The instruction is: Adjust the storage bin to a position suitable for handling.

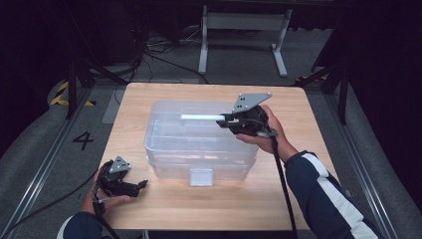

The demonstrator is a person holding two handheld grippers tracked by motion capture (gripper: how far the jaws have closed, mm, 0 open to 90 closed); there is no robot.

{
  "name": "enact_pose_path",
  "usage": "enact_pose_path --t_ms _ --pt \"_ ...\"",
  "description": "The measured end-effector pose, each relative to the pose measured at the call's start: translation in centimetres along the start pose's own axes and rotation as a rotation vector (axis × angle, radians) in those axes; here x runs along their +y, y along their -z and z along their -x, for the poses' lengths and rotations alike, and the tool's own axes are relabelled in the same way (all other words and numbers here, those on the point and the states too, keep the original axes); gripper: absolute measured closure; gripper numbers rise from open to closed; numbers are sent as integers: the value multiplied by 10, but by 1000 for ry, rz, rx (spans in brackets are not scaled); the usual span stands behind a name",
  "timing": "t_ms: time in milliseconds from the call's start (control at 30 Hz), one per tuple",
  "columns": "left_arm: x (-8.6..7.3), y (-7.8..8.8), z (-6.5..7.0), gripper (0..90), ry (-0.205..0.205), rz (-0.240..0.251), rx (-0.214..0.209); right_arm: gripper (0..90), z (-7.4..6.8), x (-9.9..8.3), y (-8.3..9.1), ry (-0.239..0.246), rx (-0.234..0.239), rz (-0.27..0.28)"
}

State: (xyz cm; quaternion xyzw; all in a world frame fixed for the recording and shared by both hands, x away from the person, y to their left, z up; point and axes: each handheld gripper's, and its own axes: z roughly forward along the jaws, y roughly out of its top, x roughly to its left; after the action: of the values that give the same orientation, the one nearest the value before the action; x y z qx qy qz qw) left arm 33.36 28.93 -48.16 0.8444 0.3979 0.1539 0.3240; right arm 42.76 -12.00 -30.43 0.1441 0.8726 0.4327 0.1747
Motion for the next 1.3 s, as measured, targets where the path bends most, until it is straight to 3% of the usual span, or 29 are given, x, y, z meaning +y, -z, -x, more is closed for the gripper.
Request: enact_pose_path --t_ms 67,100,133,300,533,567,633,800,867,1067,1300 --pt "-1 1 2 101 6 3 -15 763 1 0 0 -3 6 2" --pt "0 2 1 118 -16 10 -4 763 1 0 0 -6 7 3" --pt "0 2 2 138 -1 8 -12 764 1 0 0 -8 7 4" --pt "5 8 7 291 -29 12 9 764 4 2 0 -23 18 1" --pt "15 32 5 379 -1 137 19 763 11 6 1 -60 32 3" --pt "15 32 5 389 -1 137 19 763 12 7 1 -62 34 -4" --pt "22 40 8 415 9 162 46 761 14 9 1 -64 38 -13" --pt "35 51 16 489 -29 210 62 757 16 12 1 -67 26 -10" --pt "41 55 18 510 -22 240 44 757 16 13 1 -70 24 -14" --pt "53 55 25 571 -51 256 23 754 20 16 1 -77 24 -24" --pt "59 56 27 684 -36 284 -17 751 22 19 1 -78 22 -31"
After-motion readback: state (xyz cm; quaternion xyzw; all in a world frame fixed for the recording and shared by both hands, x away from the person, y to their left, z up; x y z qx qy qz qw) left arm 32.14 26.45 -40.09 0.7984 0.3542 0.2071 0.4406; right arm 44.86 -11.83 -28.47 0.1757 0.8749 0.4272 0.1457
